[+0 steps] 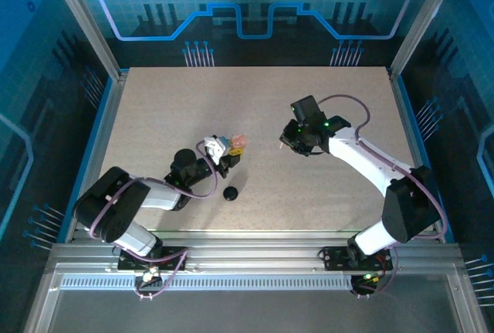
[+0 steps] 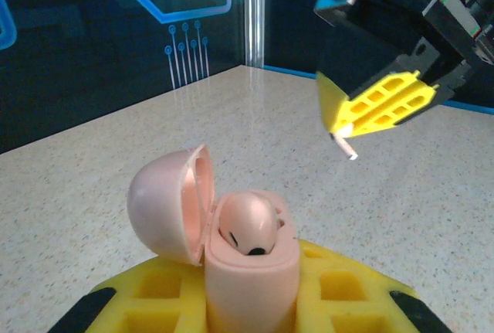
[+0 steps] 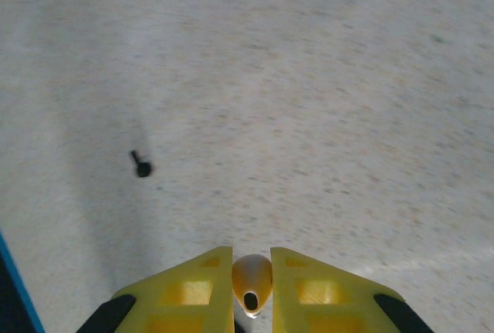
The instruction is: Insert the wireless bluetooth earbuds into the charging case
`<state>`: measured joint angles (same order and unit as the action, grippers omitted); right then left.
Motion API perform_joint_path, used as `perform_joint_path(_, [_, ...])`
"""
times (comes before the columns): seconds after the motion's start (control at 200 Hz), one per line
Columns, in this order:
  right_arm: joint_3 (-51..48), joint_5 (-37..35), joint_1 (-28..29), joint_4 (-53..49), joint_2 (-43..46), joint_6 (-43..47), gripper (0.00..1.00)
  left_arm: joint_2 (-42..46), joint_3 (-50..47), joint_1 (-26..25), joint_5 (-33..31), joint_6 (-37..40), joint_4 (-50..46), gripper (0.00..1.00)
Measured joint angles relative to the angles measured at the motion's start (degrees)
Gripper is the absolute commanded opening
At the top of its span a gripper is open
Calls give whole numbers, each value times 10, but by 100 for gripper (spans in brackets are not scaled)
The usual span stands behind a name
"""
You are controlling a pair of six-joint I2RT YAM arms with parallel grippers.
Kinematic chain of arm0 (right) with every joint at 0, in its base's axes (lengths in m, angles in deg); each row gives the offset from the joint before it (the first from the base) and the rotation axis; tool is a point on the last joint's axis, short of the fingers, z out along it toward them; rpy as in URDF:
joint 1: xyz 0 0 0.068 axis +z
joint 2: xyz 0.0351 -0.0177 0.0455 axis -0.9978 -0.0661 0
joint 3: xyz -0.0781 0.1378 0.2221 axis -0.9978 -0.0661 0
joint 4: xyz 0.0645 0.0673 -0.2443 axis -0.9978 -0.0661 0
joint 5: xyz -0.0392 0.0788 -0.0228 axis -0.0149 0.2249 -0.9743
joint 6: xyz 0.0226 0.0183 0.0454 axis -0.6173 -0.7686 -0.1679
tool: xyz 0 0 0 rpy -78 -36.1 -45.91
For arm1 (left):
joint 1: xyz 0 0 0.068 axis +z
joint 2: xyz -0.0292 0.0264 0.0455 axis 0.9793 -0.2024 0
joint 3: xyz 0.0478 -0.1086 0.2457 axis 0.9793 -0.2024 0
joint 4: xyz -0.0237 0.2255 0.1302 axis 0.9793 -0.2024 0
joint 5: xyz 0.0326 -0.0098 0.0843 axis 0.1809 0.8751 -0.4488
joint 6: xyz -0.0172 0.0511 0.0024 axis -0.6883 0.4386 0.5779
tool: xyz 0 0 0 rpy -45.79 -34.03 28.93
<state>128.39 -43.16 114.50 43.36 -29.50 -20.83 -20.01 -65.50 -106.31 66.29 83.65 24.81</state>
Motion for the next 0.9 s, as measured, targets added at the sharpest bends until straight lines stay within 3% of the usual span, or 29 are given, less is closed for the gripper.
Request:
perform_joint_path(0.44, [-20,-12,43,159,54,110,16,-17,13,-20,2,-12,46,13])
perform_joint_path(0.9, [-55,21,84,299,58,182,16,-29,28,-23,-3,-27,65,13])
